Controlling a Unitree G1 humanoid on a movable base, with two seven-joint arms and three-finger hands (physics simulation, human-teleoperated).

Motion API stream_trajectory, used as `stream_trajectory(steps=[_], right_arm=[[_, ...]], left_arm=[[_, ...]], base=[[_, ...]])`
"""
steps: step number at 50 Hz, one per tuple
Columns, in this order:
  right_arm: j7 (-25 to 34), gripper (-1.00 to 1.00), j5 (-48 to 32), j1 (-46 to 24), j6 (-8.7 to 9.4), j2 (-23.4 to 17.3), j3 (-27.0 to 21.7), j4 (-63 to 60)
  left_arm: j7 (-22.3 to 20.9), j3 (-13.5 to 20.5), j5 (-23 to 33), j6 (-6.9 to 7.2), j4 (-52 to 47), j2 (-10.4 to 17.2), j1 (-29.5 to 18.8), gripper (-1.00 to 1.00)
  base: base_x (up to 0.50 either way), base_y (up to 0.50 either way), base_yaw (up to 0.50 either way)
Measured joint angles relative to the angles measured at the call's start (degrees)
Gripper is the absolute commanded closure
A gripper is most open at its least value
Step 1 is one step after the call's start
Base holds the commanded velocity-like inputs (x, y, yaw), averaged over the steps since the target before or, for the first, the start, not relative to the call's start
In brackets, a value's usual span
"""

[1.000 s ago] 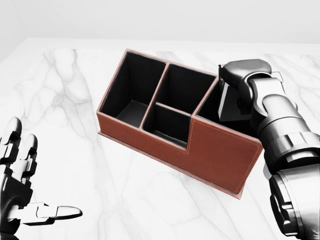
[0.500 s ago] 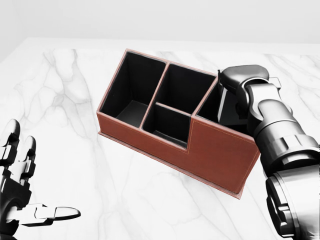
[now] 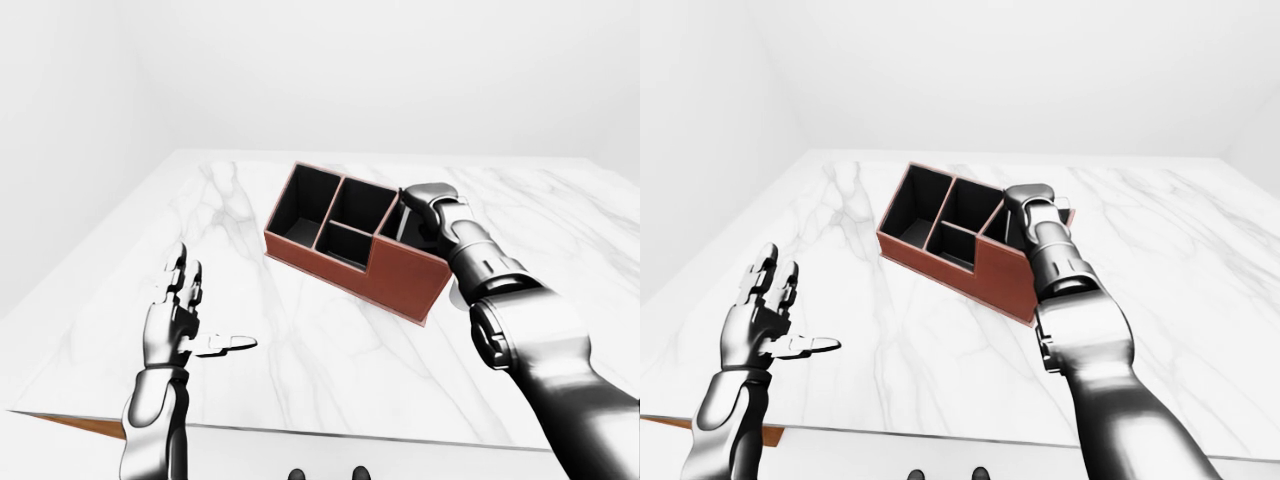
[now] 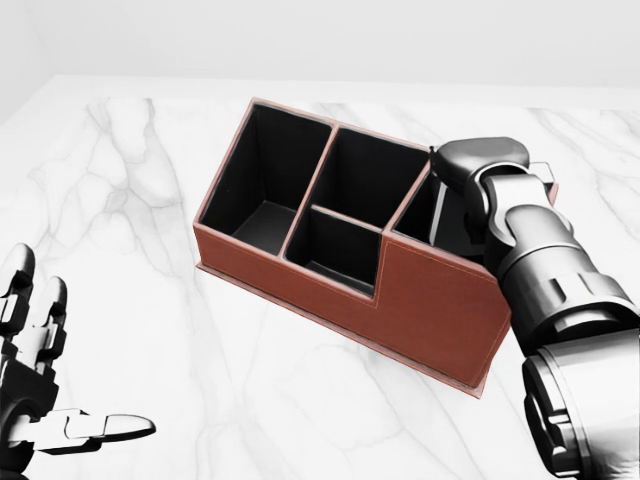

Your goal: Pick up the book and place it in the right compartment of the caddy.

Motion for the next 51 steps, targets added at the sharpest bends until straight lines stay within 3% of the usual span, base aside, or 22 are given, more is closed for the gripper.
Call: stream_trajectory(steps=[13, 14, 15, 31, 51], right_arm=[[-0.3, 1.00, -0.3, 0.5, 0.41, 0.6, -0.2, 0.4], [-0.4, -0.33, -0.4, 0.5, 0.46, 0.6, -0.2, 0.4], [-0.6, -1.00, -0.4, 0.5, 0.53, 0.6, -0.1, 0.3], [-2.4, -1.00, -0.7, -1.3, 0.89, -0.1, 0.8, -1.0], [-1.2, -1.00, 0.4, -5.3, 0.00, -1.3, 0.9, -2.4]], left_arm=[[0.0, 0.5, -0.3, -0.40, 0.9, 0.3, -0.3, -1.00], [0.1, 0.5, -0.3, -0.44, 1.0, 0.3, -0.3, -1.00], [0.1, 0.5, -0.3, -0.48, 1.1, 0.3, -0.3, -1.00], [0.2, 0.4, -0.4, -0.56, 1.3, 0.4, -0.4, -1.00], [0.2, 0.6, -0.4, 0.64, -0.5, 0.4, -0.2, -1.00]], base=[[0.00, 0.00, 0.00], [0.00, 0.00, 0.00], [0.00, 0.00, 0.00], [0.00, 0.00, 0.00], [0.00, 0.00, 0.00]])
